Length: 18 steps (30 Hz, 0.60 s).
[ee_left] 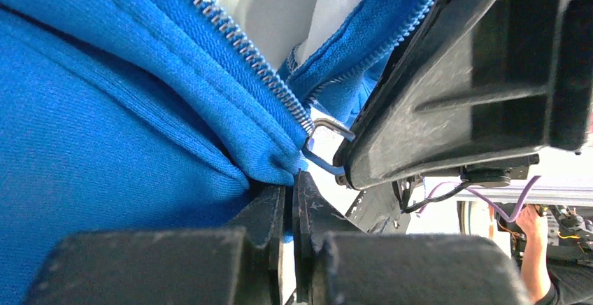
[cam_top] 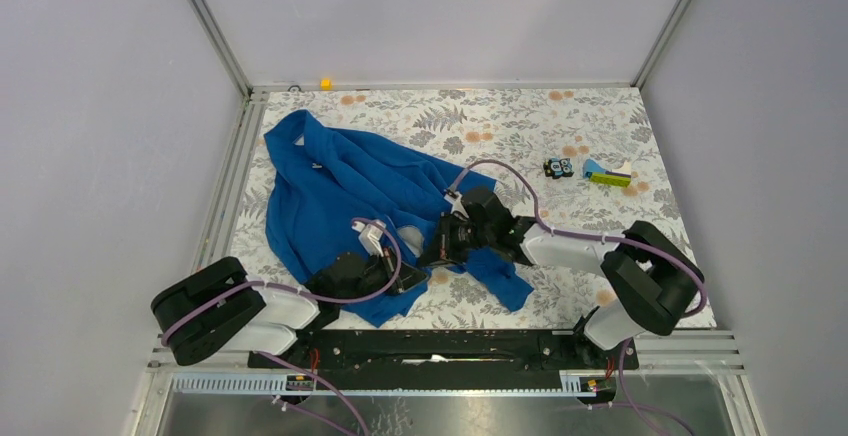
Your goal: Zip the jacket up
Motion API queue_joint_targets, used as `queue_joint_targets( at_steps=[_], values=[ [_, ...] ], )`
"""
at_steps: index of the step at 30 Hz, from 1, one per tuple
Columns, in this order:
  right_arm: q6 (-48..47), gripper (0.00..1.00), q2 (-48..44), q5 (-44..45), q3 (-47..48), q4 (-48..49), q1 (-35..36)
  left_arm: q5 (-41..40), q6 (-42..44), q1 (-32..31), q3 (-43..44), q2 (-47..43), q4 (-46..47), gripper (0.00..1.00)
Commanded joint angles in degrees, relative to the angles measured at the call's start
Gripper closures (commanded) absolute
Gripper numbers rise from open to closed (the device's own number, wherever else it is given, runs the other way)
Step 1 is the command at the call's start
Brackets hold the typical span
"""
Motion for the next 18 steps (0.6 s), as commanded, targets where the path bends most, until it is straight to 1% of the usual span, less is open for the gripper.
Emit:
queue_joint_targets(
  at_steps=[1,5,9,11,13,15,16,18],
  values=[
    [-3.3,1.00,1.9,3.6,11.6,-0.8,-0.3,2.7,-0.6,-3.9,-0.3,1.8,1.6,1.00],
    [-4.2,1.00,3.5,4.1,18.2,-4.1,-1.7,-0.4,-0.6,-5.4,-1.5,-0.3,2.0,1.00],
    [-5.2,1.00,5.4,4.2,26.0,-7.4,-3.3,-2.6,0.3,-6.6,-1.8,-3.5,-1.5,1.00],
    [-6.1,1.00,7.0,3.1,29.6,-9.6,-3.3,-3.3,0.1,-6.7,-2.4,-4.9,-1.4,1.00],
    [-9.9,1.00,7.5,-0.6,30.2,-10.2,-3.4,-3.8,-0.3,-6.6,-4.2,-7.1,-0.8,1.00],
    [-16.8,1.00,6.0,-1.4,28.0,-13.6,-3.4,-4.2,0.1,-6.7,-4.8,-9.6,-2.2,1.00],
    [-19.4,0.94,5.0,-1.2,25.8,-14.8,-3.5,-4.5,0.3,-6.6,-5.0,-10.7,-2.7,1.00],
    [-23.6,0.79,2.9,-2.7,21.8,-15.6,-3.4,-4.4,0.9,-6.6,-5.5,-12.5,-2.4,1.00]
  ],
)
